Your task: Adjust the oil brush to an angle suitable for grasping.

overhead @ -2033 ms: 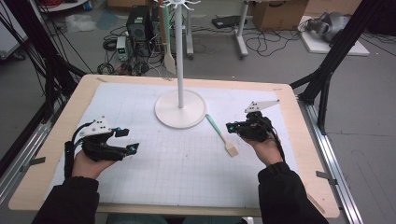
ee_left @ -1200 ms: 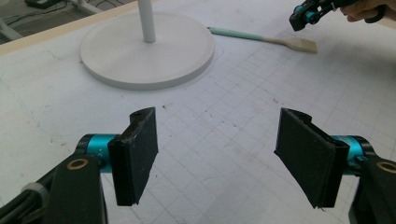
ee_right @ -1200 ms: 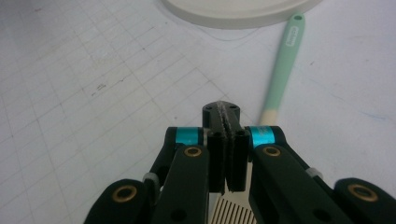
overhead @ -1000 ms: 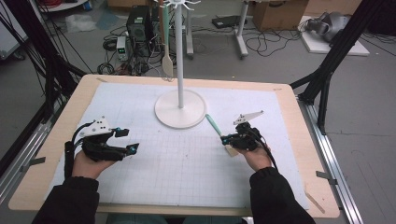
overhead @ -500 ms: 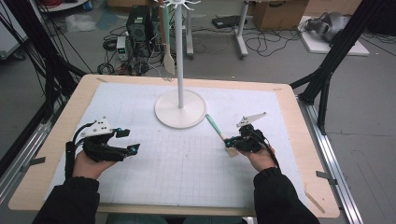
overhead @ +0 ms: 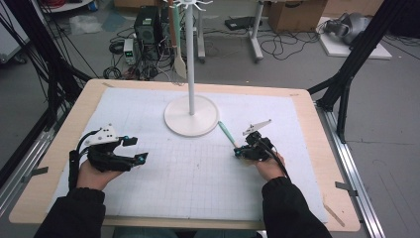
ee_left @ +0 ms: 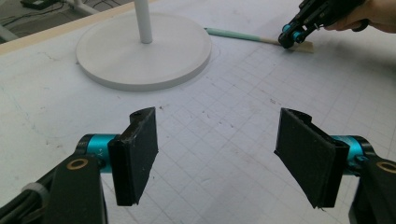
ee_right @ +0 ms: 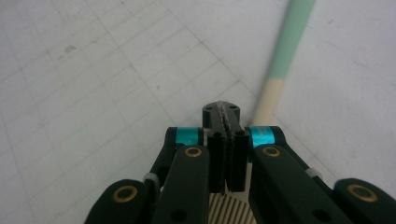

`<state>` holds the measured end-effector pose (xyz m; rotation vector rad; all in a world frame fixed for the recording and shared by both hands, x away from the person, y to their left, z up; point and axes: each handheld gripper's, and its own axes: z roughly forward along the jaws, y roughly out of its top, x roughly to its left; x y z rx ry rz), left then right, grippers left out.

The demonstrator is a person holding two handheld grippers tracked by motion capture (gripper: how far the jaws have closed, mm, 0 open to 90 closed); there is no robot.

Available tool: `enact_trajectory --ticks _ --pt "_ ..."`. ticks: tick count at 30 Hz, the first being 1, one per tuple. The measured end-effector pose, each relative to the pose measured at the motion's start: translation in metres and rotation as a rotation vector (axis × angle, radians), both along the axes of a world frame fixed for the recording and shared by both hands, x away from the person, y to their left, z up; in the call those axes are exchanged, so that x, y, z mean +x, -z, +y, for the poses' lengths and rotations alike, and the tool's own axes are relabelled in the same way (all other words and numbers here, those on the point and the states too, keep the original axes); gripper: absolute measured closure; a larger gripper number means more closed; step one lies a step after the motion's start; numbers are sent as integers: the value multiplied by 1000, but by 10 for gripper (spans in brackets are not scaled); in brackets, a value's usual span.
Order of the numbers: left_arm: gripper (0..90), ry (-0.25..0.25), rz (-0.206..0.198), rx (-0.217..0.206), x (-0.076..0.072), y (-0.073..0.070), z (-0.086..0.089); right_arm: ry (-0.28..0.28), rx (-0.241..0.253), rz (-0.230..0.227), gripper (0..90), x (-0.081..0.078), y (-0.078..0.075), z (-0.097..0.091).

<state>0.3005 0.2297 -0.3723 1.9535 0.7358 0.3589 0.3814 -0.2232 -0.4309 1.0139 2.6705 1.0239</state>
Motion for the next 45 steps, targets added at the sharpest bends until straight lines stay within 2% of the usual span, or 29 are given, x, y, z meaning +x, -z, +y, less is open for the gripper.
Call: enact_trajectory --ticks 3,8,20,25,26,30,33,40,43,45 --pt "298 1 1 0 0 0 0 5 4 -4 895 -1 -1 -2" --pt "298 -2 1 -8 -1 0 -1 4 -18 -16 896 -5 -3 -5" --pt "297 4 0 -1 -1 -1 -1 26 -46 -13 896 -11 -7 -25" --pt "298 9 -1 2 0 0 -2 29 -47 -8 895 -10 -8 -28" --pt "297 11 1 2 0 0 -2 28 -30 -10 895 -9 -10 -27" --pt "297 11 -1 1 0 0 -2 57 -10 -42 895 3 -17 -21" --pt "298 11 -2 0 0 0 -2 91 -12 -38 895 18 -15 -14" --pt "298 16 2 -2 0 0 -2 141 -21 -40 894 37 -6 -6" --pt "298 19 4 -3 1 0 -2 145 -17 -26 895 41 -1 -7" --pt "298 14 4 -10 1 1 -3 128 -20 -31 894 42 1 -6"
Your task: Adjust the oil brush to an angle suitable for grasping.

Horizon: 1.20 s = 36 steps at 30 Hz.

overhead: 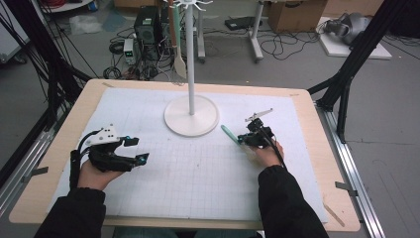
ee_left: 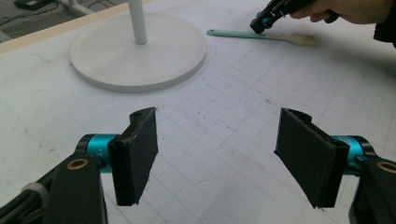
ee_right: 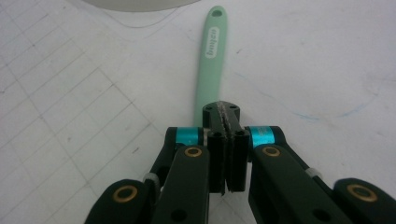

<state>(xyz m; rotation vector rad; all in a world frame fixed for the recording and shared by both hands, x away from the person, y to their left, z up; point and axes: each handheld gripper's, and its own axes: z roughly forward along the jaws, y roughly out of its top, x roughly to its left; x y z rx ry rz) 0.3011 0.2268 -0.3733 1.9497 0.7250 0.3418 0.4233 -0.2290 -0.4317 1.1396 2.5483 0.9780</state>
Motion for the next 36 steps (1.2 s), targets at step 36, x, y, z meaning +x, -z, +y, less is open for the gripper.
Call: enact_trajectory --ticks 36 --pt "297 0 -6 2 -1 -2 1 -145 -33 8 776 -34 0 3"
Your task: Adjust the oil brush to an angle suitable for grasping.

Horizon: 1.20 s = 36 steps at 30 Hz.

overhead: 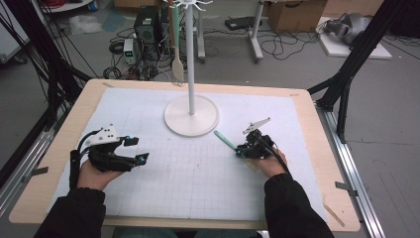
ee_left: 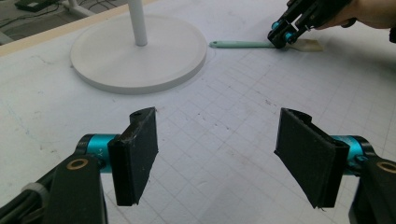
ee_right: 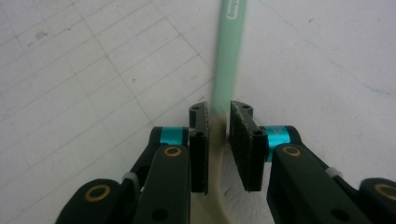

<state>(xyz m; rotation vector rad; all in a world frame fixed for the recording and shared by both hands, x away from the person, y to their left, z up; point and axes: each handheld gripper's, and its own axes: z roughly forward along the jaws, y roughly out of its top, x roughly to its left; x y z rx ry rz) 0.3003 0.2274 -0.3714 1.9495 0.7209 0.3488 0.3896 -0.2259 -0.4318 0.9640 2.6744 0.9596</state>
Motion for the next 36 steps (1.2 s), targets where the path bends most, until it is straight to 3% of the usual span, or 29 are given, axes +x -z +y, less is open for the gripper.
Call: enact_trajectory --ticks 15,21,24,36 --pt "298 3 4 0 0 0 -1 2 1 5 824 -1 -1 0" --pt "299 6 3 2 0 0 -1 -27 46 -7 827 -4 -10 -4" --pt "299 7 3 1 0 0 -1 -34 73 8 828 -6 -13 -7" --pt "300 17 0 6 0 0 -3 -85 152 -19 828 -16 -31 -11"
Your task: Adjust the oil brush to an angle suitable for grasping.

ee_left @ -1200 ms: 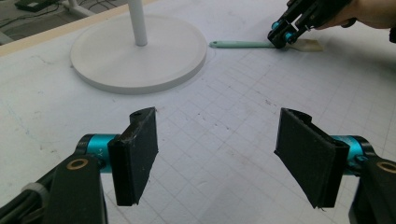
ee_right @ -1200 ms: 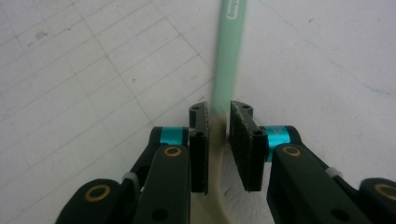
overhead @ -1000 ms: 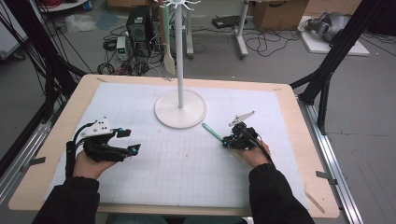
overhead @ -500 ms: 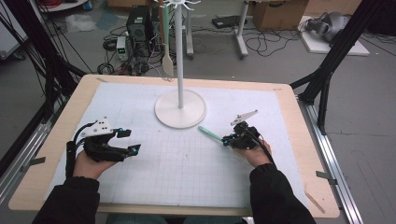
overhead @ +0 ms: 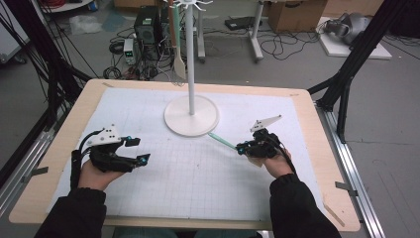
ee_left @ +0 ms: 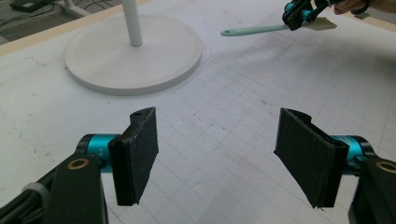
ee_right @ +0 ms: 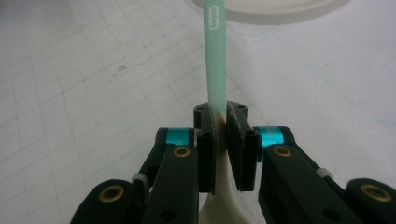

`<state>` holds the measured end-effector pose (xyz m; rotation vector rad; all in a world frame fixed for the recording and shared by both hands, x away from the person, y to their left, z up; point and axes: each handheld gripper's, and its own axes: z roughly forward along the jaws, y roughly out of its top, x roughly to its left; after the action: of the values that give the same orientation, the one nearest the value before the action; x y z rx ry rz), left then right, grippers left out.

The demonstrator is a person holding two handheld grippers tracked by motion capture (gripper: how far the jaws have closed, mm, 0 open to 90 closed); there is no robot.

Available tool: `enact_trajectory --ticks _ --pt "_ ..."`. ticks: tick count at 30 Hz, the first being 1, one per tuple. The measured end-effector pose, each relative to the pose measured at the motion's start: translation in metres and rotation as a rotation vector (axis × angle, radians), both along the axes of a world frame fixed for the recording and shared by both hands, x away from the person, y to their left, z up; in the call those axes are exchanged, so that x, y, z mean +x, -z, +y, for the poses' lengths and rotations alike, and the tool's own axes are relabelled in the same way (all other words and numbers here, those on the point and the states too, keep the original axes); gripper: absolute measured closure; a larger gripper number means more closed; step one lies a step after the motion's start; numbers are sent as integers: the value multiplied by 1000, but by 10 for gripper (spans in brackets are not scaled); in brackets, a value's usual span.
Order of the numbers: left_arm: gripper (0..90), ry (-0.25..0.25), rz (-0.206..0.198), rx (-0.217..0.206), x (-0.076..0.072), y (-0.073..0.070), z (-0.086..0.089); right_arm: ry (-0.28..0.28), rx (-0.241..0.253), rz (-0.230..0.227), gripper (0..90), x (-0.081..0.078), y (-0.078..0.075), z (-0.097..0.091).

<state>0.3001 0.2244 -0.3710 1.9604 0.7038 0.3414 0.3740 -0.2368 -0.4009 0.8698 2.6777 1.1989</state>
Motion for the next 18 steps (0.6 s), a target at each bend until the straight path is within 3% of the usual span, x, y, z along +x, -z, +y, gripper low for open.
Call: enact_trajectory --ticks 9,18 --pt "300 16 4 1 1 2 -1 -48 65 -12 827 -7 -11 2" --pt "300 21 5 -3 2 2 -1 -119 94 -11 826 -12 -20 14"
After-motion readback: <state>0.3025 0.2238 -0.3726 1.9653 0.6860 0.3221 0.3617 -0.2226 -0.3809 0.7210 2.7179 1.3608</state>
